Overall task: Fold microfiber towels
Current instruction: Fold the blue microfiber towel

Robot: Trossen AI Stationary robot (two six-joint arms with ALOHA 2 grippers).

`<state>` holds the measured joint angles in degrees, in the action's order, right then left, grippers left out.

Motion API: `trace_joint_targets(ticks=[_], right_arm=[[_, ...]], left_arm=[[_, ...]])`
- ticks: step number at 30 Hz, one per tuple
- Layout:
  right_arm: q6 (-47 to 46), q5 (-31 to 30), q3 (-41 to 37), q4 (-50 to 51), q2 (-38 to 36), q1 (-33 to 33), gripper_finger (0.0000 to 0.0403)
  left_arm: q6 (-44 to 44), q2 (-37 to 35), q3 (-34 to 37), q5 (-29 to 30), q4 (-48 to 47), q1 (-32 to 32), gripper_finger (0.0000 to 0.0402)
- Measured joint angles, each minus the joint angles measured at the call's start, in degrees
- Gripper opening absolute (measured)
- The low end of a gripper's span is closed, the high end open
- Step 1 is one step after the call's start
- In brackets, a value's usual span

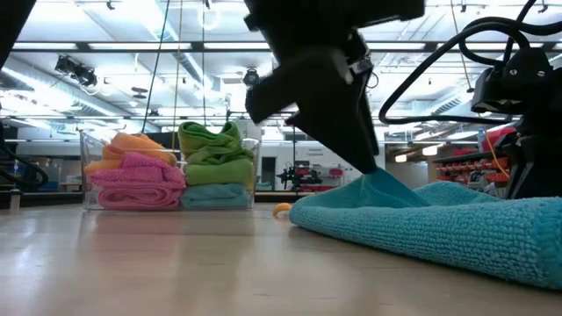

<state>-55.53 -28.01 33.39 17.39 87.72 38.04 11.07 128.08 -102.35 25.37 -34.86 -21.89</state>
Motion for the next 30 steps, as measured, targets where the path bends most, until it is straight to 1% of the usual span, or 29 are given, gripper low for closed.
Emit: trace_joint_targets(ticks=[3,6,10,12,19,25,30], right_arm=[[-0.06,-0.01,-0.01,0.0,0.0,0.0,0.0048],[-0.03,-0.02,-0.02,0.0,0.0,0.0,0.0048],[-0.01,-0.02,-0.02,-0.01,0.0,-0.04,0.0048],[-0.02,-0.19,-0.02,0.0,0.0,-0.04,0.0048],[0.0,-0.46,-0.01,-0.01,0.0,-0.04,0.0048],[0.01,-0.48,-0.02,-0.01,0.0,-0.04,0.0048],[0.03,-0.48,-0.02,0.0,0.0,-0.04,0.0048]], left_arm=[[-3.27,0.15,-0.02,-7.11,2.23,-0.13,0.0156],[-5.36,0.34,-0.02,-10.21,2.32,-0.08,0.0151],[-6.36,0.37,-0.02,-10.49,2.29,-0.04,0.0145],[-6.49,0.39,-0.02,-9.69,2.13,0.29,0.0142],[-8.49,0.39,-0.02,-8.85,0.61,2.63,0.0128],[-5.53,0.42,-0.02,-8.89,0.46,4.46,0.0119],[-0.93,2.2,0.03,-8.87,1.96,5.38,0.0113]])
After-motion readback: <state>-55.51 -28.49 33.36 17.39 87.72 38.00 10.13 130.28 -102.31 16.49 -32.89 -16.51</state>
